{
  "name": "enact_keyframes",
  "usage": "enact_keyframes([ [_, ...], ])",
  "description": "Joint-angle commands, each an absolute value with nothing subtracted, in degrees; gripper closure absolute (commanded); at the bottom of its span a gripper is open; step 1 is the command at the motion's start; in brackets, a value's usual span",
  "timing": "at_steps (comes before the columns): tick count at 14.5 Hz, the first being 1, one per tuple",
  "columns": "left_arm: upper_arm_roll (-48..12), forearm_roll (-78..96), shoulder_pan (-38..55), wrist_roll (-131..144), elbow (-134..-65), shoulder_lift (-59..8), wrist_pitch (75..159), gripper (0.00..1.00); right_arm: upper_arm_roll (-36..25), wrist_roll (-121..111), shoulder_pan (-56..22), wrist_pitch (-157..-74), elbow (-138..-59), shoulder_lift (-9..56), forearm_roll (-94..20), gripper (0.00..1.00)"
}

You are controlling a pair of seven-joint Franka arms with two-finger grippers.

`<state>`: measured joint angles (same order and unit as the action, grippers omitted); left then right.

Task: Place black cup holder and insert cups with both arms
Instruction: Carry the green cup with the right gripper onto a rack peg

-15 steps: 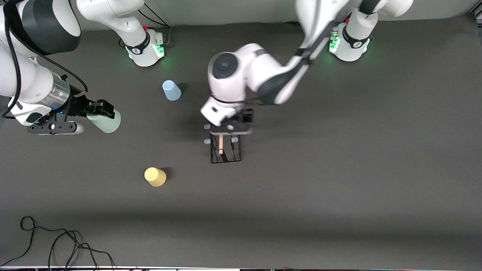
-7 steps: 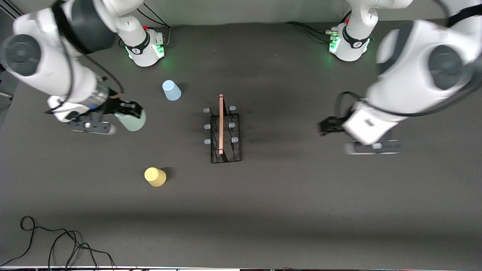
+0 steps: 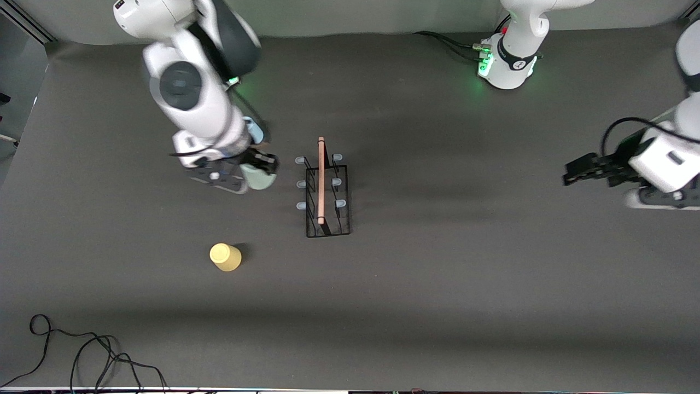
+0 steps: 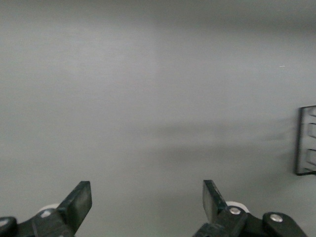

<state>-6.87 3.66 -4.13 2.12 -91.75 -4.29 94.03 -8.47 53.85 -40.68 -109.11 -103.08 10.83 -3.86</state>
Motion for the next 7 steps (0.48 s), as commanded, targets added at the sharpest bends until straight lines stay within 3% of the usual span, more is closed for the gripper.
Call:
enact_keyframes([
  [1,-7.73,-0.08,-4.04,1.67,-93.25,-1.15,91.33,0.00,-9.05,59.14,-44.81,-113.72,-102.57,15.37,-5.01,1.00],
  [4,-7.73,-0.17,-3.69,0.10,-93.16,-0.18,88.78,0.00,-8.97,59.68,-45.88,-113.64,-104.93,15.13,-5.53,1.00],
  [7,-7.65,-0.18,-4.04,-2.37,-93.16,0.88,86.93,0.00,-9.05,59.68,-47.63,-113.82,-111.25,10.65,-6.15,1.00],
])
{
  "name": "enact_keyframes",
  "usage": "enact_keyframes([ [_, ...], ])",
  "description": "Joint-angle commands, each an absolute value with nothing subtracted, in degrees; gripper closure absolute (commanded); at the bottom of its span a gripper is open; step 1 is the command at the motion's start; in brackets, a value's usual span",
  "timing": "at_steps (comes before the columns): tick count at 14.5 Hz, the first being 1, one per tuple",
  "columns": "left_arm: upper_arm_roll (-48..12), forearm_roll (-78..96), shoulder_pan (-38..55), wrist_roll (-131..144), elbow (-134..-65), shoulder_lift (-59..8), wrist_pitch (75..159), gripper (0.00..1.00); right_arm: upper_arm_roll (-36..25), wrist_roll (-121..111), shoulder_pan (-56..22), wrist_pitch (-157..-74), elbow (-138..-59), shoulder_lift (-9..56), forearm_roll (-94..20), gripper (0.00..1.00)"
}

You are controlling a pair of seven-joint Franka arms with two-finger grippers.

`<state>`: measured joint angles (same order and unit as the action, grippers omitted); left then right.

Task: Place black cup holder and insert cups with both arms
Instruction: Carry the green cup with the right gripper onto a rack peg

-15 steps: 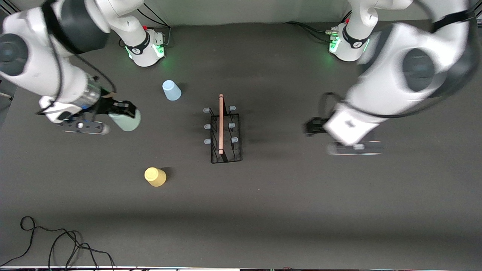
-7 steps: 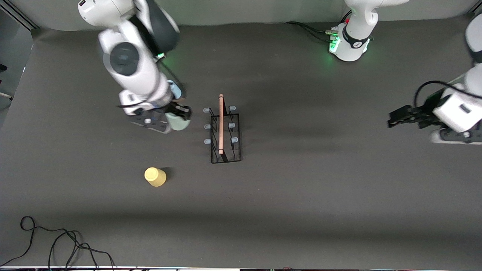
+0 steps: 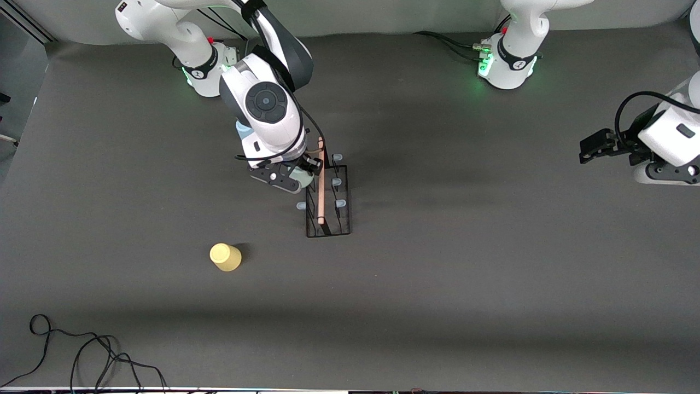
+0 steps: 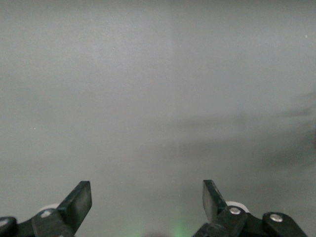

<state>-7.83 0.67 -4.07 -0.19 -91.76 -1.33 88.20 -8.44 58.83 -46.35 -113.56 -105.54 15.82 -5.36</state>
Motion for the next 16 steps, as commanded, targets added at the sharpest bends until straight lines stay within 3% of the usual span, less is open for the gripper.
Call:
enact_keyframes([
  [1,-7.56,-0.18,-4.22,-2.37,-93.16,0.97,86.49,0.00,-9.05,59.68,-47.98,-113.82,-112.84,9.42,-6.15,1.00],
  [5,-6.94,-0.18,-4.04,-2.29,-92.90,1.32,85.78,0.00,-9.14,59.68,-50.97,-113.90,-117.77,5.80,-6.24,1.00],
  [12,-7.12,-1.14,-4.04,-2.37,-92.11,0.79,85.69,0.00,-9.40,59.59,-50.98,-119.88,-118.04,9.14,-6.24,1.00],
  [16,-7.03,-1.23,-4.04,-2.46,-91.58,0.35,85.87,0.00,-9.49,59.59,-50.89,-119.36,-117.60,8.35,-6.24,1.00],
])
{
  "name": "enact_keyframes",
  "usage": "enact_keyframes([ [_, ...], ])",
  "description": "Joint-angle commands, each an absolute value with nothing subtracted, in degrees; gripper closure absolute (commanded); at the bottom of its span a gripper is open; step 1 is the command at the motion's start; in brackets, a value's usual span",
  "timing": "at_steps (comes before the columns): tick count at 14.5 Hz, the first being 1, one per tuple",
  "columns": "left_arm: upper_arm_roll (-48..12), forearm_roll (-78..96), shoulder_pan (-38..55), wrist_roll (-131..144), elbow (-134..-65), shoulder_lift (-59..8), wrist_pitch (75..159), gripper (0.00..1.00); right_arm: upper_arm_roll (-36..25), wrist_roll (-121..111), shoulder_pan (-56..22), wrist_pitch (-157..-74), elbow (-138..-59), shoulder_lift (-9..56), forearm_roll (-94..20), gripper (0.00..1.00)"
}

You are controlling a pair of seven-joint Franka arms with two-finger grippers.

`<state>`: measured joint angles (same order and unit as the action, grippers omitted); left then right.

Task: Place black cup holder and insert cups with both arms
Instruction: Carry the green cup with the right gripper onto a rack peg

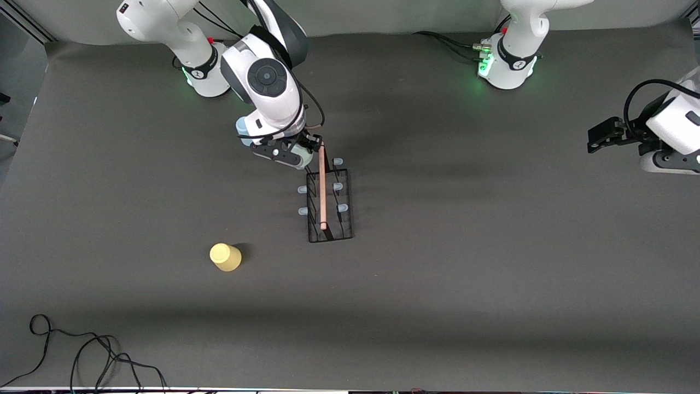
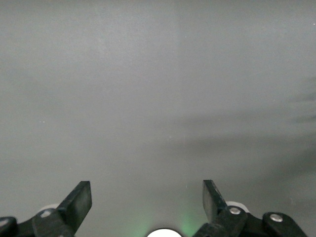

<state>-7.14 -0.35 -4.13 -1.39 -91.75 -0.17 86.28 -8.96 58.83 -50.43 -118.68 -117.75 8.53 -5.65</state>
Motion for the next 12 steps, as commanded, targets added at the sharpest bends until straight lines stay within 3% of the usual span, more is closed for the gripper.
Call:
enact_keyframes([
  [1,-7.03,-1.32,-4.04,-2.46,-91.58,0.26,85.96,0.00,-9.58,59.59,-50.89,-118.83,-117.51,7.65,-6.24,1.00],
  [5,-7.12,-2.19,-3.69,-2.46,-91.41,-0.09,86.22,0.00,-10.10,58.80,-50.19,-116.10,-115.05,7.20,-6.24,1.00],
  [12,-7.47,-2.55,-3.25,-2.46,-91.41,-0.09,86.75,0.00,-10.81,57.57,-49.74,-120.05,-113.91,12.21,-6.33,1.00],
])
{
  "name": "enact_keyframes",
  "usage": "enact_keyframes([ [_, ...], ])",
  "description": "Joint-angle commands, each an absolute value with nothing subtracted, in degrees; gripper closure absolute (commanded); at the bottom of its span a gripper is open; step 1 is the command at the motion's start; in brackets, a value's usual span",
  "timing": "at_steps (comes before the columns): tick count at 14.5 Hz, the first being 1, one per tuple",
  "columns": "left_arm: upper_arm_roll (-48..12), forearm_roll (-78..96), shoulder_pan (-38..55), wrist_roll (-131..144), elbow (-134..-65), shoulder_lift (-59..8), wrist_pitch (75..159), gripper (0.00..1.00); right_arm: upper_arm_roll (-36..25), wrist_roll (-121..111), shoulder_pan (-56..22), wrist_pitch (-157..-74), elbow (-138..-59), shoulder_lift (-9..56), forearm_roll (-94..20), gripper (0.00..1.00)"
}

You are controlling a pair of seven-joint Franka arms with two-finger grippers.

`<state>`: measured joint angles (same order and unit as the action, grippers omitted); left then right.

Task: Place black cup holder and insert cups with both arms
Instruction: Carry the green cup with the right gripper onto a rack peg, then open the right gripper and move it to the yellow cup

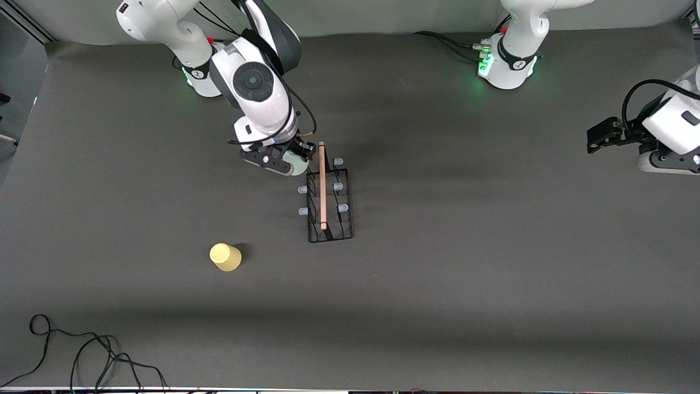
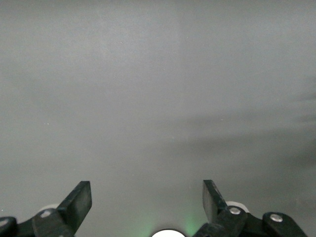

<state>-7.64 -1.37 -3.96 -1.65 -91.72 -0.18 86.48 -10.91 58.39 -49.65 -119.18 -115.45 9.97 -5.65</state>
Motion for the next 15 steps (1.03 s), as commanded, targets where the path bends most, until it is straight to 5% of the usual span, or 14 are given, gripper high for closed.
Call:
enact_keyframes([
  [1,-7.47,-2.55,-3.16,-2.46,-91.41,-0.09,86.75,0.00,-10.81,57.74,-49.83,-120.15,-113.82,12.39,-6.33,1.00],
  [4,-7.47,-2.55,-3.34,-2.46,-91.49,-0.17,86.84,0.00,-10.81,58.01,-49.66,-120.06,-113.82,12.39,-6.33,1.00],
  [5,-7.47,-2.55,-3.17,-2.46,-91.49,-0.18,86.84,0.00,-10.81,58.27,-49.66,-119.88,-113.82,12.31,-6.33,0.08],
  [6,-7.47,-2.55,-3.16,-2.46,-91.49,-0.18,86.92,0.00,-10.81,58.27,-49.66,-119.45,-113.73,11.96,-6.24,0.00],
  [11,-7.47,-2.55,-3.16,-2.46,-91.49,-0.18,87.36,0.00,-11.68,55.74,-47.65,-113.13,-109.26,10.90,-6.15,0.00],
  [15,-7.47,-2.46,-3.34,-2.37,-91.67,-0.18,87.80,0.00,-20.89,34.34,-46.58,-107.93,-105.82,11.07,-6.24,0.00],
])
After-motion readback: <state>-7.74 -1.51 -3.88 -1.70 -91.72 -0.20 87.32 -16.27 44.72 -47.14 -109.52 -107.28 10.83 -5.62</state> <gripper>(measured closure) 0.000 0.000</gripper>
